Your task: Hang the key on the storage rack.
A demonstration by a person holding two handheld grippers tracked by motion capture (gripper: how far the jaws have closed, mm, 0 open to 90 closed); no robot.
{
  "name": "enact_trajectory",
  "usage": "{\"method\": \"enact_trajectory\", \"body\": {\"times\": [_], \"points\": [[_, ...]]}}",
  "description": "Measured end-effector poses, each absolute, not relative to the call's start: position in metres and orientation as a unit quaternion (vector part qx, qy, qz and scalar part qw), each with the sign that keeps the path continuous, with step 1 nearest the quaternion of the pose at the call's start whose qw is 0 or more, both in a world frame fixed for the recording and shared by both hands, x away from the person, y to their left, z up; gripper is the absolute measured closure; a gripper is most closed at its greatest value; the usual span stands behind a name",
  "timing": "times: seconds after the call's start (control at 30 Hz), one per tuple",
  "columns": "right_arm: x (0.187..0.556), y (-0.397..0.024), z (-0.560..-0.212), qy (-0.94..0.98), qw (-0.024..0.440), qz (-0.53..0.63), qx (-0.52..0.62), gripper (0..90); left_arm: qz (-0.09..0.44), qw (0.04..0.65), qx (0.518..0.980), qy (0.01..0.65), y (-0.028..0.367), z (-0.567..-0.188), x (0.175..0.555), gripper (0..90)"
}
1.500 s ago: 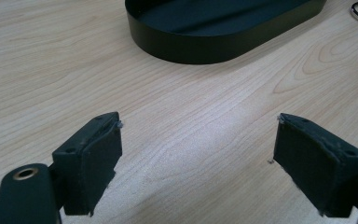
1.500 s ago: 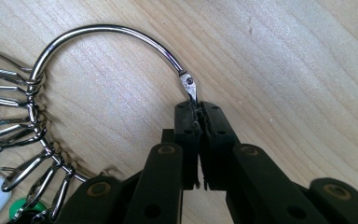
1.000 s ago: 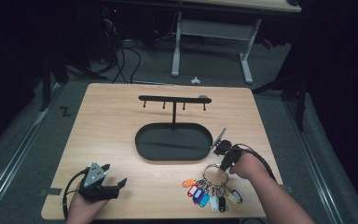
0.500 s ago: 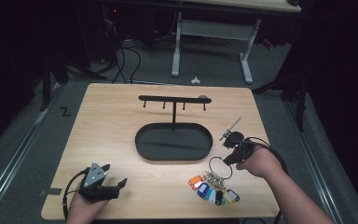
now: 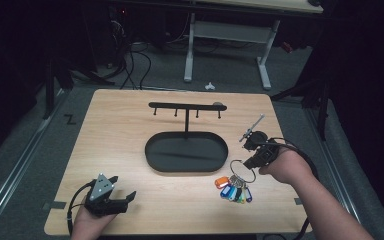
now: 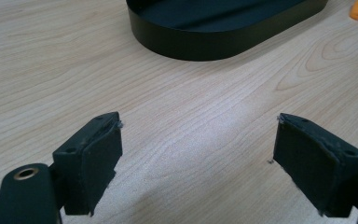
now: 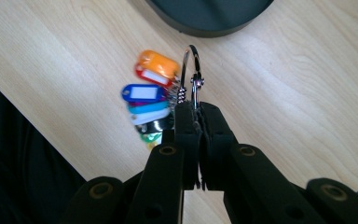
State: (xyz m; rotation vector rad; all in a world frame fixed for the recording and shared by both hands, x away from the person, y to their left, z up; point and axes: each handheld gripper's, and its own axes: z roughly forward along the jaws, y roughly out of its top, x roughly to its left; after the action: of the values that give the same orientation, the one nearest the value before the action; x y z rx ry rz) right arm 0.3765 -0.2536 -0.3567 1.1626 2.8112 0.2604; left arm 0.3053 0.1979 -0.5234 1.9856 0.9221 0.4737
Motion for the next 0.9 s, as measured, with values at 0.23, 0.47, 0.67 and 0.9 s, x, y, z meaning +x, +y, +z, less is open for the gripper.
{"method": "enact_trajectory", "body": {"times": [0.23,0.47,0.67,0.9], "points": [[0.383,-0.254,-0.334,0.919,0.061,0.089,0.379,87.5,0.190,0.436,0.797,0.372,0.198,-0.524,0.305,15.9],[0.387,-0.252,-0.315,0.920,0.073,0.090,0.374,87.5,0.189,0.435,0.798,0.372,0.199,-0.524,0.305,15.9],[0.393,-0.251,-0.302,0.918,0.082,0.092,0.377,87.5,0.189,0.436,0.797,0.372,0.199,-0.523,0.305,15.9],[0.411,-0.242,-0.290,0.916,0.087,0.096,0.380,87.5,0.187,0.436,0.798,0.372,0.199,-0.524,0.305,16.7]]}}
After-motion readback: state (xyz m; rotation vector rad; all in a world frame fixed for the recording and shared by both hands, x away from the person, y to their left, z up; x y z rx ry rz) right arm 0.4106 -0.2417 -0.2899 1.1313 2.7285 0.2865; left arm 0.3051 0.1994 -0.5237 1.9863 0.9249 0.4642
